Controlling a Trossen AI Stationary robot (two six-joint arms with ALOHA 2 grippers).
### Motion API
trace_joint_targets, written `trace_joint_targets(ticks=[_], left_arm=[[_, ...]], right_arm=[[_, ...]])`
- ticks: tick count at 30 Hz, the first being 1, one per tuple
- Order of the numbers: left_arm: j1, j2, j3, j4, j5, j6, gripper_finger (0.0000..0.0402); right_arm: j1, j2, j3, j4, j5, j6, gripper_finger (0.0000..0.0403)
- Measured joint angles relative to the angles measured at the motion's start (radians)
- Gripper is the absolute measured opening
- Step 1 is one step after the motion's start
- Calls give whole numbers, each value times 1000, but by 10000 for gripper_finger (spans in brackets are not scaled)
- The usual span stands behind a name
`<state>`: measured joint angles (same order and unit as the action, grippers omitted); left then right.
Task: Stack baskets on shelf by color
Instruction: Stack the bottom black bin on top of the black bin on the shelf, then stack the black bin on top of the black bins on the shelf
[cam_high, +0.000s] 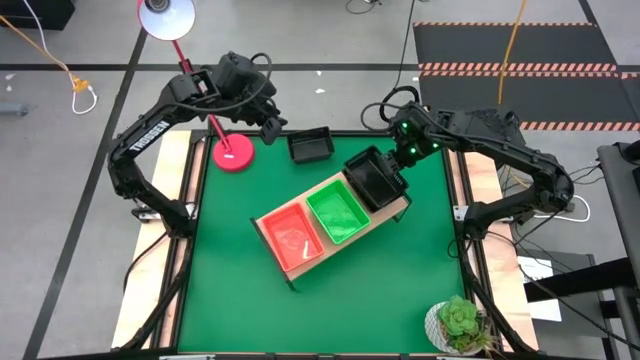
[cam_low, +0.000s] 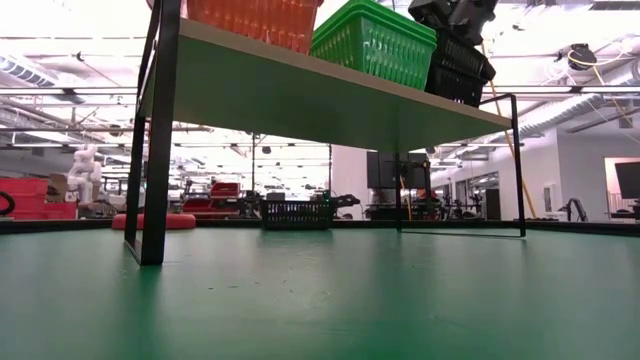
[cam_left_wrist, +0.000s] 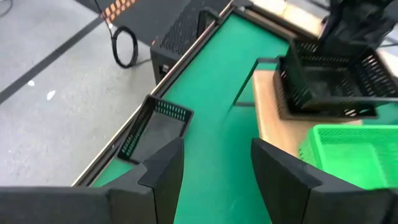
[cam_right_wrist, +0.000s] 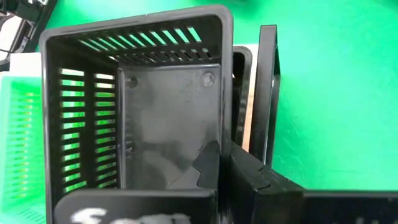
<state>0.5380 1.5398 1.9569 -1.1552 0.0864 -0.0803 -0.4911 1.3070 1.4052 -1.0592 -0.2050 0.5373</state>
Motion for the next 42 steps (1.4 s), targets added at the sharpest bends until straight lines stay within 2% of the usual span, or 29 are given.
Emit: trace_joint_targets(ticks=[12, 16, 20, 25, 28, 34, 42], left_arm=[[2, 0, -225, 65, 4, 28, 186], [11, 0, -295, 113, 57, 37, 186], [12, 0, -337, 150, 84, 23, 186], [12, 0, -343, 175, 97, 37, 186], [18, 4, -343, 195, 97, 65, 186], [48, 66, -344, 212, 98, 127, 186], [93, 195, -344, 209, 97, 216, 186]], right_arm=[[0, 0, 0, 0, 21, 27, 53], [0, 0, 0, 0, 20, 22, 58], [0, 0, 0, 0, -5, 3, 44], [0, 0, 1, -1, -8, -2, 10], [0, 0, 1, -15, -9, -22, 4], [0, 0, 1, -16, -6, -19, 41], [0, -34, 1, 14, -8, 81, 101]])
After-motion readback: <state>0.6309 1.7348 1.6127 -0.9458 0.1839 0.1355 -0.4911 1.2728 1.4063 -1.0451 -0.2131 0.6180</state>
